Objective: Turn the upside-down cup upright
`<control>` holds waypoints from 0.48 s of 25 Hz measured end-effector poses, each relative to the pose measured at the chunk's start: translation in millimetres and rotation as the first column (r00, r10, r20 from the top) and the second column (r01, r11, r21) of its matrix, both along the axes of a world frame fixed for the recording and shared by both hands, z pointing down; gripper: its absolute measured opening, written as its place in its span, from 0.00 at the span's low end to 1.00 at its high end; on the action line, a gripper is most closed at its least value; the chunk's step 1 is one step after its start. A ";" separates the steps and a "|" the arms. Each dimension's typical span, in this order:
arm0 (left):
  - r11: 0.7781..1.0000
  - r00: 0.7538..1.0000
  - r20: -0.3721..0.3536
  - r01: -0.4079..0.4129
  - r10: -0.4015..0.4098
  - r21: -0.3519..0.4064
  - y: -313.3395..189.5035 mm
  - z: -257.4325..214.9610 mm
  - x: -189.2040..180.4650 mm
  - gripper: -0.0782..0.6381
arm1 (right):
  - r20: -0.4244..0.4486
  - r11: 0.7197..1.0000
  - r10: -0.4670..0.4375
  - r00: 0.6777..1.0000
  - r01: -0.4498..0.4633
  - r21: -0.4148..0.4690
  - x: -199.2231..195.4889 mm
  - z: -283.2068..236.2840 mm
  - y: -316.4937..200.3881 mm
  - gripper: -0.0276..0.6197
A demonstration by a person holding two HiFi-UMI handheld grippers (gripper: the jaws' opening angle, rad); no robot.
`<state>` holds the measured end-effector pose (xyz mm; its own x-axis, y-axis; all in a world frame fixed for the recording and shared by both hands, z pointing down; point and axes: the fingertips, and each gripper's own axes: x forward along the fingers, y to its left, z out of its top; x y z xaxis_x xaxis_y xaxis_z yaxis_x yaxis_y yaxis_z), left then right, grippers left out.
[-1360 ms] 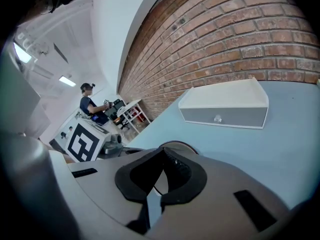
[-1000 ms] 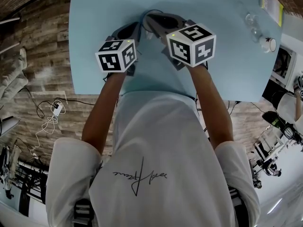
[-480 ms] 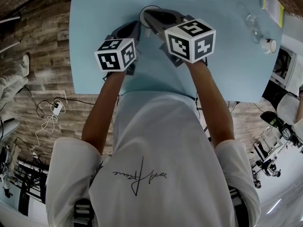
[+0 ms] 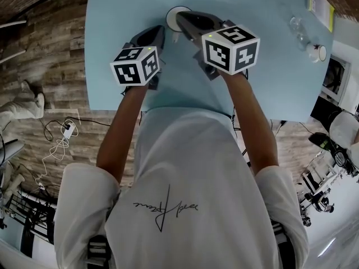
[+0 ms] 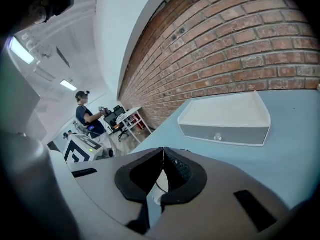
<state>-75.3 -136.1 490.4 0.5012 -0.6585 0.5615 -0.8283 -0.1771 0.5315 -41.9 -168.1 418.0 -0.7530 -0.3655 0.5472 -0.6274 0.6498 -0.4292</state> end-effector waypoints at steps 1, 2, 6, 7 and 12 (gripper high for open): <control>1.000 1.000 0.001 0.000 0.000 0.005 1.0 -1.9 -0.4 0.12 | 0.001 1.000 -0.003 1.000 0.003 0.004 0.7 -1.5 1.4 0.08; 1.000 1.000 0.001 0.001 -0.001 0.010 2.1 -4.1 -0.6 0.12 | 0.002 1.000 -0.007 1.000 0.007 0.006 1.5 -3.0 3.2 0.08; 1.000 1.000 0.002 0.000 0.000 0.027 8.4 -16.9 3.1 0.12 | 0.021 1.000 -0.002 1.000 0.002 0.005 10.0 -14.0 12.3 0.08; 0.999 1.000 0.002 -0.001 0.001 0.034 9.1 -20.3 3.7 0.12 | 0.025 1.000 0.001 1.000 -0.001 0.009 12.4 -17.1 13.6 0.08; 0.998 1.000 0.002 -0.002 0.002 0.056 16.4 -30.9 1.7 0.12 | 0.030 1.000 -0.007 1.000 0.006 0.020 19.5 -23.5 21.9 0.08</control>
